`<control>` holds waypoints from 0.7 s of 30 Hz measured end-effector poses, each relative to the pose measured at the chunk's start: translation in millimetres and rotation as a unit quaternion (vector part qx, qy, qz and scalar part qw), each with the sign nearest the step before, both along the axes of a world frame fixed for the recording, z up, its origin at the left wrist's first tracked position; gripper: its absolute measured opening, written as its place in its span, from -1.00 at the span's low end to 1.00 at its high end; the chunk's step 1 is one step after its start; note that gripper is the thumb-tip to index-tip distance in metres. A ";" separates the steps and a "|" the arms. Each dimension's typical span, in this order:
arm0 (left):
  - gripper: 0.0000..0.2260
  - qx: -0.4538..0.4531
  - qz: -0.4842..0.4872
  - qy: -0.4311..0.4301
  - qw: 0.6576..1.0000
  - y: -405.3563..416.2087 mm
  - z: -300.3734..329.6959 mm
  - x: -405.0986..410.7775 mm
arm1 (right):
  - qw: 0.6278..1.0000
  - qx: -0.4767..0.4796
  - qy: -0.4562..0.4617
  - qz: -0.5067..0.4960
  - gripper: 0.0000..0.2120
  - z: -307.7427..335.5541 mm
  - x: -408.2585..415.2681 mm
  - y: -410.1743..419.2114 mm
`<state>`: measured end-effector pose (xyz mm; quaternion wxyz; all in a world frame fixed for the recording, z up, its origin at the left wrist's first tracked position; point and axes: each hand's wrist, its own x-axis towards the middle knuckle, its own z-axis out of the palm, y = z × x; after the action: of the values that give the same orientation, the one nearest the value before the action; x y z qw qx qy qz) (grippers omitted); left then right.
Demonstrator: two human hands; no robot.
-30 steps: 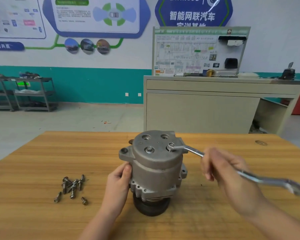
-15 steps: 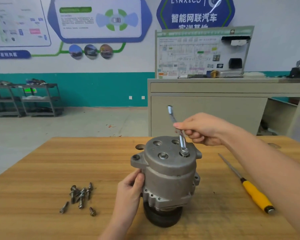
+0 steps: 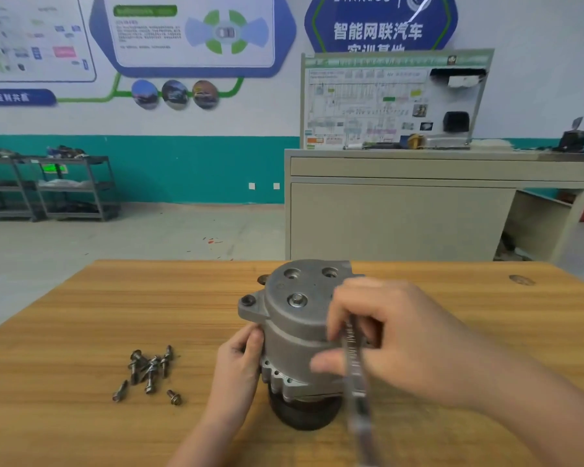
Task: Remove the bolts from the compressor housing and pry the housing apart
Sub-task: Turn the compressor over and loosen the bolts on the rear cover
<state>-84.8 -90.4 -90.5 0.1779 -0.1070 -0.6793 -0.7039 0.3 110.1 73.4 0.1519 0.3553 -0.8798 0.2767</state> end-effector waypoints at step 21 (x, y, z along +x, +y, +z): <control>-0.50 0.038 -0.039 0.008 0.998 3.0 7.1 2.2 | 0.941 -0.096 -0.218 -0.241 -0.69 38.6 -127.4 -11.6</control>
<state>-82.6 -87.4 -83.5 0.1591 -0.1321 -0.6458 -0.7350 -127.0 98.6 112.0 0.0517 0.0468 -0.9200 0.3856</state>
